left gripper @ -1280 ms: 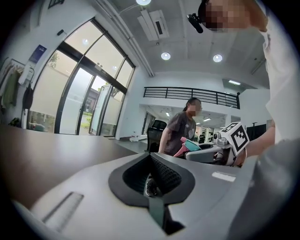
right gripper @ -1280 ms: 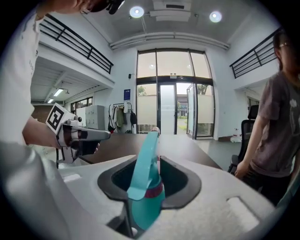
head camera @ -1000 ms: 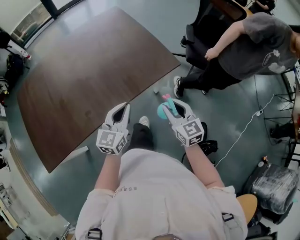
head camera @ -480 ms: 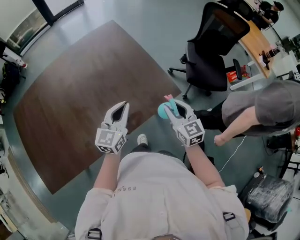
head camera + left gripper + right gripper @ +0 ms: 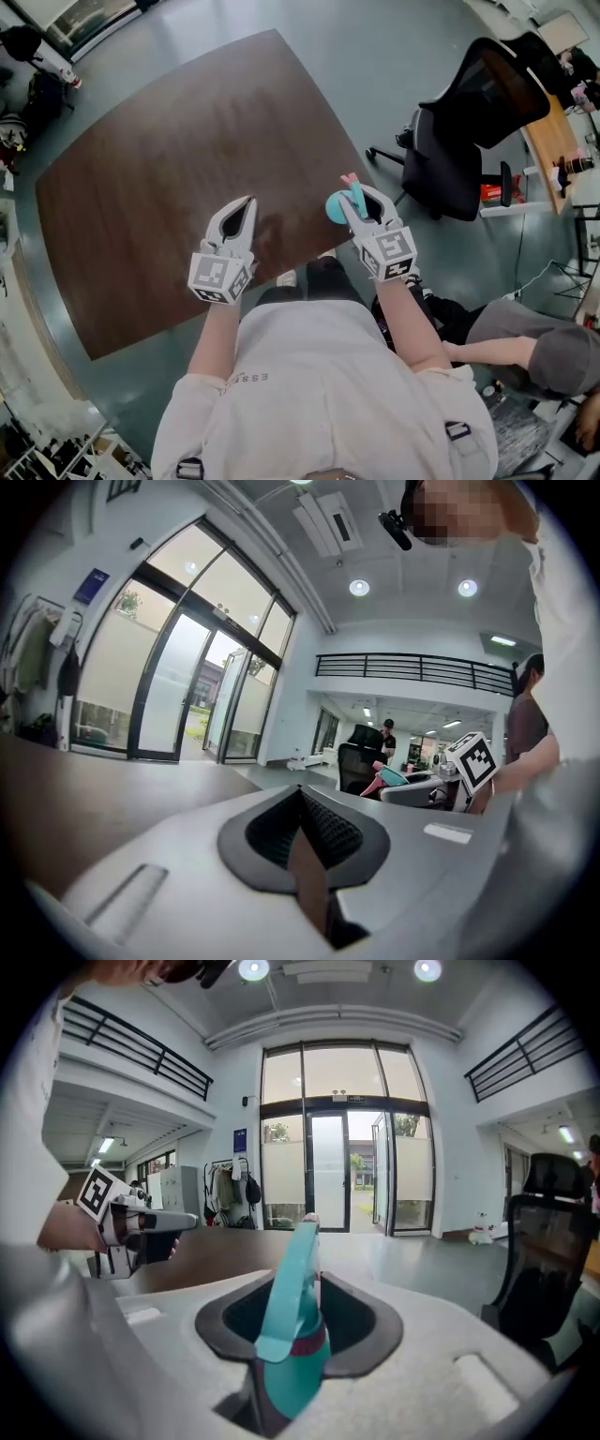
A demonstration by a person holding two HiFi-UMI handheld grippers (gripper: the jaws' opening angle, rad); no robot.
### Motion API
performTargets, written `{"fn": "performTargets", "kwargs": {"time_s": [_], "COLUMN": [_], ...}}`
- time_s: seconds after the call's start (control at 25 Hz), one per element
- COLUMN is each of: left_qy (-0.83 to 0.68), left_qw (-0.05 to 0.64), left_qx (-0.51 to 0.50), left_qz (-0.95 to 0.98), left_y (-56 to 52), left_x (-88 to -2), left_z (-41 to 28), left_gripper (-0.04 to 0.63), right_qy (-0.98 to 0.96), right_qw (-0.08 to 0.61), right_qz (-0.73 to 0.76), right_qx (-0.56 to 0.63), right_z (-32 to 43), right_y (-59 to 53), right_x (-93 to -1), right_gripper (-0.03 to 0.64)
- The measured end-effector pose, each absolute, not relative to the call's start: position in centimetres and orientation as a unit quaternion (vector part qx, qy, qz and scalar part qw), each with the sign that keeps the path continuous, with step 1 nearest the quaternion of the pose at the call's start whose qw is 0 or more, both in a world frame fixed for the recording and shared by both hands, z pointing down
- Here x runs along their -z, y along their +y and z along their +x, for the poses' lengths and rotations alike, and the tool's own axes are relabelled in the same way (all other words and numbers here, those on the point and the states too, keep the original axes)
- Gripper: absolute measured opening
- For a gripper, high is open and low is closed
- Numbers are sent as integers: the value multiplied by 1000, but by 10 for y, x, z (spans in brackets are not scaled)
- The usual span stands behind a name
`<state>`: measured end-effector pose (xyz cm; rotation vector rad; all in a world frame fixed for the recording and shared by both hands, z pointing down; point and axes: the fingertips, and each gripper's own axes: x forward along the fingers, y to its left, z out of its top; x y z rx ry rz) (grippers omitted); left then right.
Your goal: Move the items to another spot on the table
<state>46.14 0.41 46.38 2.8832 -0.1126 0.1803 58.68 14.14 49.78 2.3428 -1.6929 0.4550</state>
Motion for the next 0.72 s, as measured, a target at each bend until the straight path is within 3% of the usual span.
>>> {"fn": "performTargets", "kwargs": {"time_s": [0.72], "left_qy": [-220], "left_qw": [137], "left_qx": [-78], "left_qz": [963], "left_y": [-36], "left_x": [-475], "left_z": [486], "left_gripper": [15], "right_qy": [-702], "right_qw": [119], "right_qz": [684], "right_qx": [-157], "right_z": [661], "right_y": [40], "right_x": [-527], "right_gripper": [120]}}
